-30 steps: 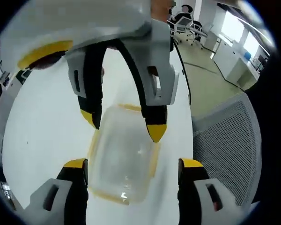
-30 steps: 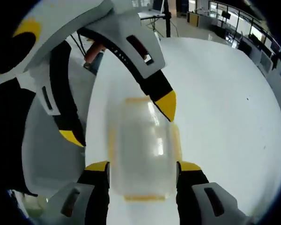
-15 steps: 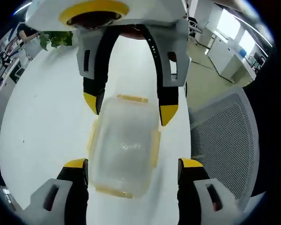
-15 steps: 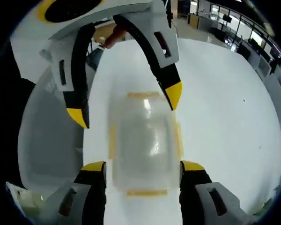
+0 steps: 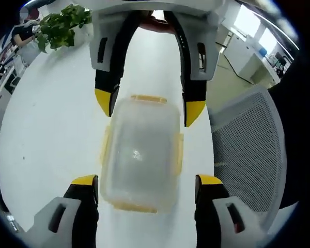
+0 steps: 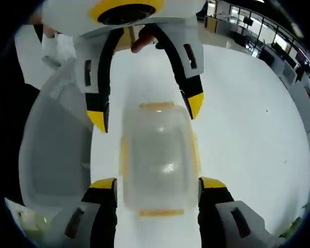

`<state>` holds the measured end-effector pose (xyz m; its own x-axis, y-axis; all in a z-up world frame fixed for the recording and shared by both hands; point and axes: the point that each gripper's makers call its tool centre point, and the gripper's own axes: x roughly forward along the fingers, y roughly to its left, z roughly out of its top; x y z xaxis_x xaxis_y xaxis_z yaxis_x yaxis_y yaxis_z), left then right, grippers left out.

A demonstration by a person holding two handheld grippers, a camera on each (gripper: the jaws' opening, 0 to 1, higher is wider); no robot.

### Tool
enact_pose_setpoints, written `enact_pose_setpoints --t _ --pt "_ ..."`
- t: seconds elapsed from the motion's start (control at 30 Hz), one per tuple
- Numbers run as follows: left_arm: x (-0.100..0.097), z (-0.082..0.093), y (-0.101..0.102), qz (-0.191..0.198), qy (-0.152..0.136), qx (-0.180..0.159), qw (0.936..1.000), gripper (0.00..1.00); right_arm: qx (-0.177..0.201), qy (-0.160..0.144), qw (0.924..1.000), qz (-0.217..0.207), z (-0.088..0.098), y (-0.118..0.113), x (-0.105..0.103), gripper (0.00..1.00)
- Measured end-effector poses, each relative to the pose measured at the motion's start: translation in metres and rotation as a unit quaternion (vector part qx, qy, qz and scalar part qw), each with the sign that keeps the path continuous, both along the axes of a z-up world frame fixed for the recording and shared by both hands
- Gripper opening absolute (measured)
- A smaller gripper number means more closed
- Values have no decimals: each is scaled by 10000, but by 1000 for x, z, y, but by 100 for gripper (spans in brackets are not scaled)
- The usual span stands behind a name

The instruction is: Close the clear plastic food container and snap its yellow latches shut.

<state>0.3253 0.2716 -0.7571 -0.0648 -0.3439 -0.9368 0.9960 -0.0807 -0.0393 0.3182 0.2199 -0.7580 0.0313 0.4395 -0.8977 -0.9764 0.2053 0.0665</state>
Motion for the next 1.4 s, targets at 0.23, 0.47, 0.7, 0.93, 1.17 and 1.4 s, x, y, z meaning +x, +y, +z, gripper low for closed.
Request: enact_pose_setpoints --t 0.23,0.47,0.7,0.93,1.17,1.4 --pt "2 -4 2 -100 -1 59 9999 76 -68 -9 10000 70 -4 -1 -2 64" --pt "3 -10 5 -194 -33 161 9997 76 -154 -17 9998 100 -7 -4 -3 64" --pt "4 -15 8 -282 -96 275 9992 76 -162 -42 9998 101 -11 -3 -3 65" --pt "5 -21 8 -292 -97 310 9990 75 -190 -76 9997 156 -14 -3 -2 65" --pt "6 -25 7 -306 -95 343 9989 75 -197 -81 9996 176 -17 -4 -1 65" --pt "8 -29 6 -272 -122 364 9989 75 -196 -191 9992 291 -17 -1 0 66"
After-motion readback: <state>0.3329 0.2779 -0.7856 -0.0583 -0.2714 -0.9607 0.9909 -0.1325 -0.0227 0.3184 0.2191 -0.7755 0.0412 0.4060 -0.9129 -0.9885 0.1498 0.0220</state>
